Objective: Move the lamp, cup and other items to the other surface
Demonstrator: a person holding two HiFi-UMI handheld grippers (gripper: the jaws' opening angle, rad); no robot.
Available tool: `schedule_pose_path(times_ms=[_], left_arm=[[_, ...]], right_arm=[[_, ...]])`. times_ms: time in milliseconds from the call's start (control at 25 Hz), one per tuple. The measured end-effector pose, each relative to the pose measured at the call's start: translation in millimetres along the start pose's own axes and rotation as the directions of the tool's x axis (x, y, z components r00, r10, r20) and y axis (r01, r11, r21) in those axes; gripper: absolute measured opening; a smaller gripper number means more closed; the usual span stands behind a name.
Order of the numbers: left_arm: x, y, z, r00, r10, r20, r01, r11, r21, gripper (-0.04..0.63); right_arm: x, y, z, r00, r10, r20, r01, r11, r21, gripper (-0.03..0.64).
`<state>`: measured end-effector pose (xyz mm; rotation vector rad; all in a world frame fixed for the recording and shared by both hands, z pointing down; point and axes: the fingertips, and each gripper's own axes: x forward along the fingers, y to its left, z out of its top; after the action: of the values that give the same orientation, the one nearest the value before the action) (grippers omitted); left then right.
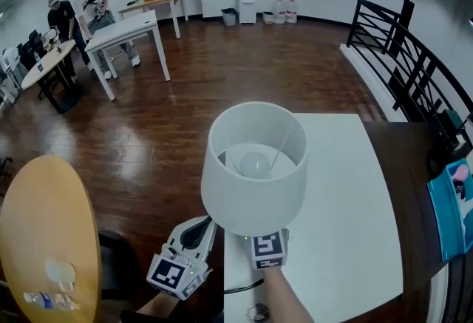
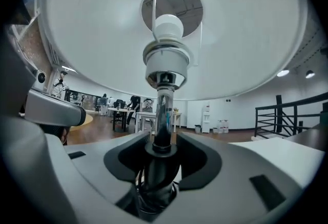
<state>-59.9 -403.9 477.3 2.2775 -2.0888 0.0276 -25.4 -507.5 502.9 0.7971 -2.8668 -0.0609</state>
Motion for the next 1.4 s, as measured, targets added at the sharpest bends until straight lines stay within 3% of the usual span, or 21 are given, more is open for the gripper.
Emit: schedule_pose_path(times_ms=[120,360,520,640,840,1000,1240,1400], left_arm=[[-1,0,2,1.000,0.007,0.006,-0.007,1.000,0.000,0.011],[-21,14,10,0.998,0.064,0.009,-0.064,0.998,-0.016,0.011],[-55,38,26,0.988,0.154,0.015,-0.154,0.988,-0.013,0.011],[-92,63,42,0.968,0.248,0.027,-0.248,0.969,-0.013,0.011],[-166,114,38,0.914,0.403,0.037,-0.403,0.915,-0.004,0.011],[-236,159,39,0.842,0.539,0.033,-0.539,0.842,0.014,0.011],[-332,213,16,0.749,0.661,0.031,-0.662,0.749,0.026,0.011],[-376,235,5,0.710,0.704,0.027,-0.704,0.710,-0.002,0.011]], right_arm=[[1,1,2,0.998,0.011,0.059,-0.011,1.000,0.000,0.152],[6,36,32,0.992,0.097,0.081,-0.097,0.995,-0.003,0.152],[20,83,58,0.977,0.196,0.081,-0.197,0.980,0.004,0.152],[32,131,76,0.954,0.289,0.081,-0.290,0.957,-0.002,0.152],[59,225,92,0.898,0.426,0.109,-0.426,0.904,-0.023,0.152],[90,321,113,0.819,0.552,0.154,-0.553,0.832,-0.039,0.152],[118,469,104,0.693,0.703,0.160,-0.704,0.708,-0.060,0.152],[129,542,108,0.631,0.758,0.166,-0.756,0.648,-0.086,0.152]])
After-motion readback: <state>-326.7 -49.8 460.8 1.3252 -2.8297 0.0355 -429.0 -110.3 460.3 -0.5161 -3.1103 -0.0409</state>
